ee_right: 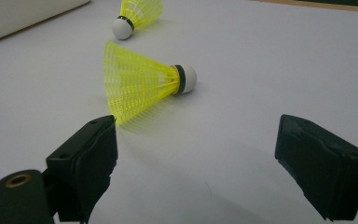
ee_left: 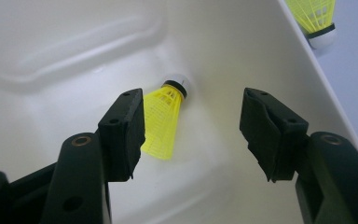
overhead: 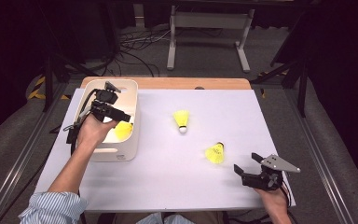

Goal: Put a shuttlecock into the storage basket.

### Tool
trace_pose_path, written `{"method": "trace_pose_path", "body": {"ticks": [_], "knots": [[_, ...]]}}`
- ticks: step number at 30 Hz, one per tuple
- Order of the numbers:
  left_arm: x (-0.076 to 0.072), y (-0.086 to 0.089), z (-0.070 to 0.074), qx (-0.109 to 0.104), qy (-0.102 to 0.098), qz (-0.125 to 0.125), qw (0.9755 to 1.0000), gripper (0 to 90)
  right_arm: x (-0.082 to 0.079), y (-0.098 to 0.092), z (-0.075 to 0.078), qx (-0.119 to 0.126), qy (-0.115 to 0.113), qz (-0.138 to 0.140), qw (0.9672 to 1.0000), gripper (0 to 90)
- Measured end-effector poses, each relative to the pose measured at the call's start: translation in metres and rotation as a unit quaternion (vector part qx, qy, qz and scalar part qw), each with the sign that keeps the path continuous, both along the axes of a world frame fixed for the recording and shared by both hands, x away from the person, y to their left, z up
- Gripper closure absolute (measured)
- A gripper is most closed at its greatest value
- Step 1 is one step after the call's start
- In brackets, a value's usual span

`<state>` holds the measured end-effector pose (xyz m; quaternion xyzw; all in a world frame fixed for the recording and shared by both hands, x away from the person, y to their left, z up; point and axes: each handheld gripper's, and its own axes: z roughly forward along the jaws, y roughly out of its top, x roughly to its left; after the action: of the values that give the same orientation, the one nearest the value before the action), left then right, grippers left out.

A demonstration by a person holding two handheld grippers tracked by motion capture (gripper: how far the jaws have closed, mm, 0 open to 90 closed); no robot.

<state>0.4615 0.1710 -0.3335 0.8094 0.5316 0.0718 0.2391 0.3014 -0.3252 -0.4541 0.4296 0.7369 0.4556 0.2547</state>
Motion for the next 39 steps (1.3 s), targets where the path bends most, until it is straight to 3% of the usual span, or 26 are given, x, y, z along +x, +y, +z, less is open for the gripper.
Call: {"method": "trace_pose_path", "body": {"ticks": [17,21,39], "knots": [[-0.018,0.014,0.004,-0.009,-0.019,0.004,0.9998,40.1,0.0,0.001,0.0,-0.002,0.002,0.001,1.0,13.8],[-0.024,0.018,0.007,-0.021,-0.03,0.011,0.9993,40.1,0.0,0.0,0.0,0.0,0.001,0.0,1.0,13.9],[-0.041,0.014,0.013,-0.04,-0.054,-0.007,0.9977,40.1,-0.001,0.0,0.0,-0.002,-0.002,0.002,1.0,13.9]]}}
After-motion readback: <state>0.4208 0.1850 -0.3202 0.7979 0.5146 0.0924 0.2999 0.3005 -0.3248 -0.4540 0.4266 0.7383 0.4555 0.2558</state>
